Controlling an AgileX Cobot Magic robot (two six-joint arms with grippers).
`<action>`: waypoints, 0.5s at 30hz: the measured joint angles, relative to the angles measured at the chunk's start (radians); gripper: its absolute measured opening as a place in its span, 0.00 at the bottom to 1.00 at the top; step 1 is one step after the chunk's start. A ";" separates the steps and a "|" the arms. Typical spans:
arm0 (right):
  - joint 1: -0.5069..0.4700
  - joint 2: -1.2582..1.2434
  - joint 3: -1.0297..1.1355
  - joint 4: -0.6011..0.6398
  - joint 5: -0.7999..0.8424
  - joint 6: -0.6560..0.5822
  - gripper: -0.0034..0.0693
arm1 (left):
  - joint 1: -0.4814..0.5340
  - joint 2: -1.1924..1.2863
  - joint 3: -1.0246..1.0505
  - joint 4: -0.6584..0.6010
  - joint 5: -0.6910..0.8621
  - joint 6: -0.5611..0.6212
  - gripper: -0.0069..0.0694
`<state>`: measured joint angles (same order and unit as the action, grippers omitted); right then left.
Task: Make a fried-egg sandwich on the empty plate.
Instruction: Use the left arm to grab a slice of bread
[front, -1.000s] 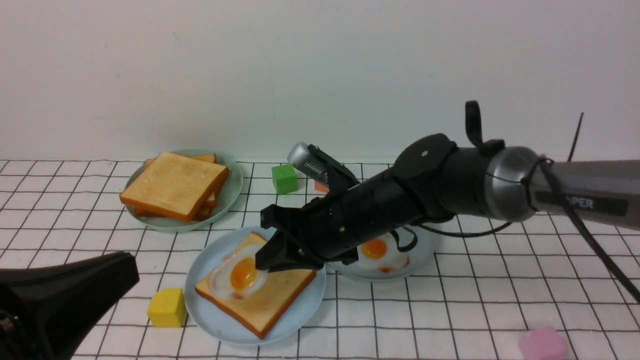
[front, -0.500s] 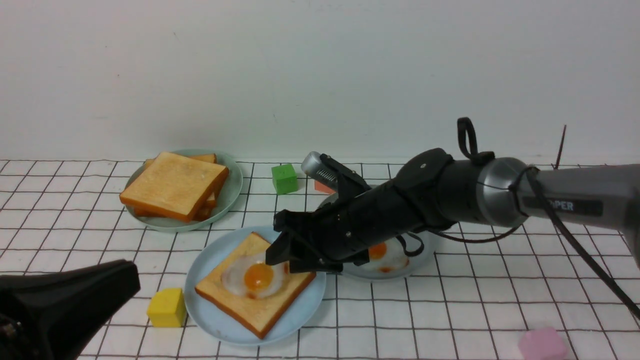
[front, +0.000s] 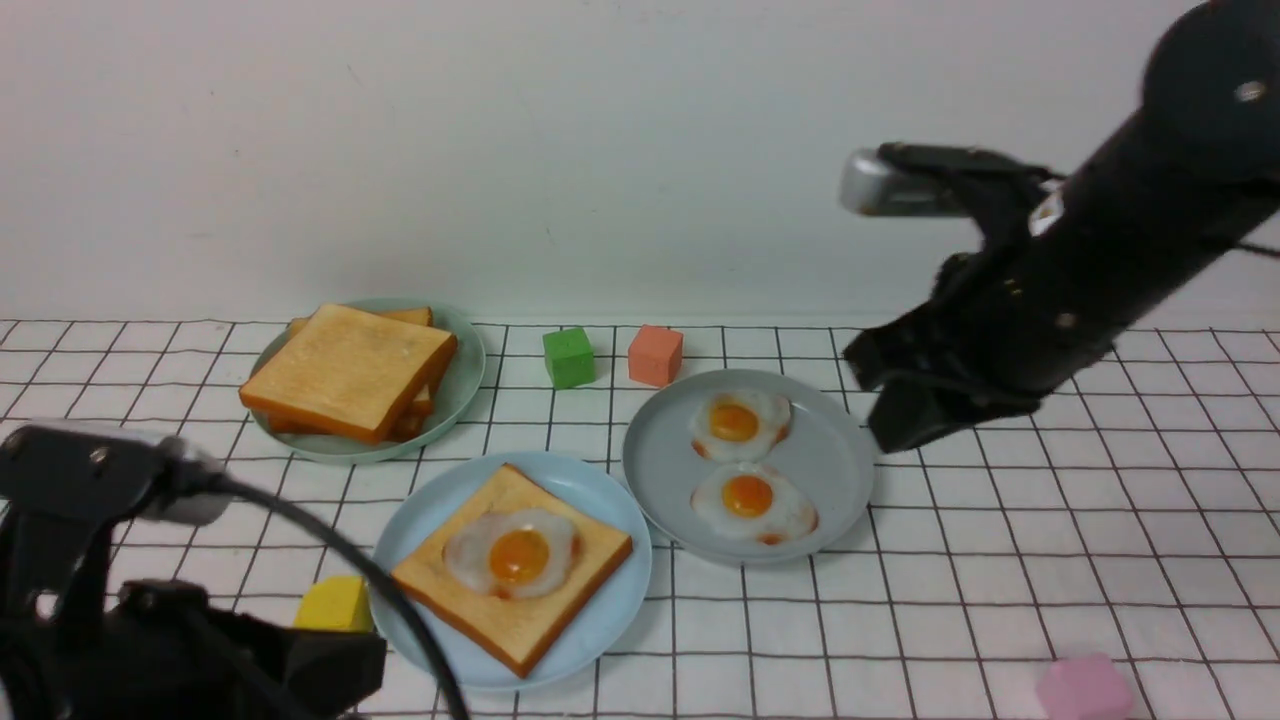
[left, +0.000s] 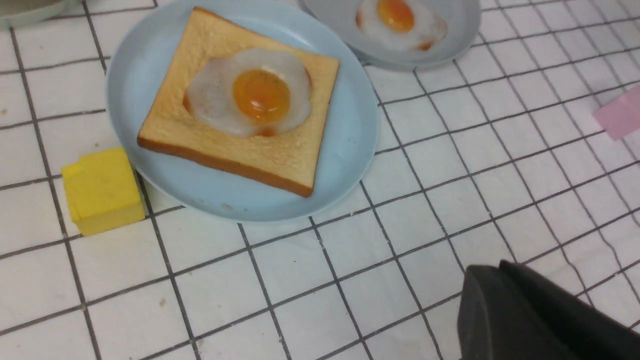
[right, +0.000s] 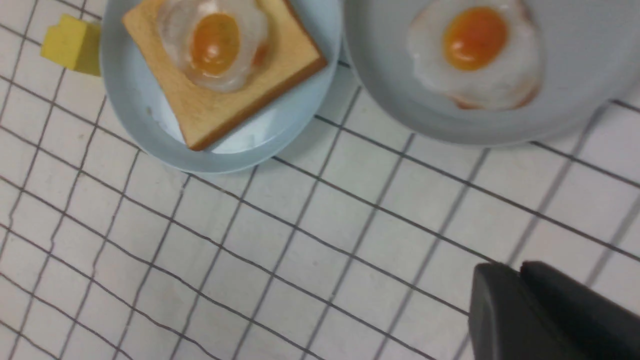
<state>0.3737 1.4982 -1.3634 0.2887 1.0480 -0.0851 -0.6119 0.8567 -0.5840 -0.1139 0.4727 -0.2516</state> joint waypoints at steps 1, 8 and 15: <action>0.000 -0.012 0.009 -0.005 0.000 0.007 0.12 | 0.000 0.008 -0.007 0.000 0.005 0.000 0.12; 0.006 -0.411 0.198 -0.052 -0.028 0.027 0.05 | 0.057 0.316 -0.269 0.101 0.121 -0.002 0.11; 0.006 -0.741 0.338 -0.057 -0.113 0.004 0.05 | 0.307 0.650 -0.537 0.123 0.138 0.079 0.07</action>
<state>0.3799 0.7575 -1.0253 0.2315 0.9345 -0.0812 -0.3046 1.5065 -1.1209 0.0095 0.6109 -0.1729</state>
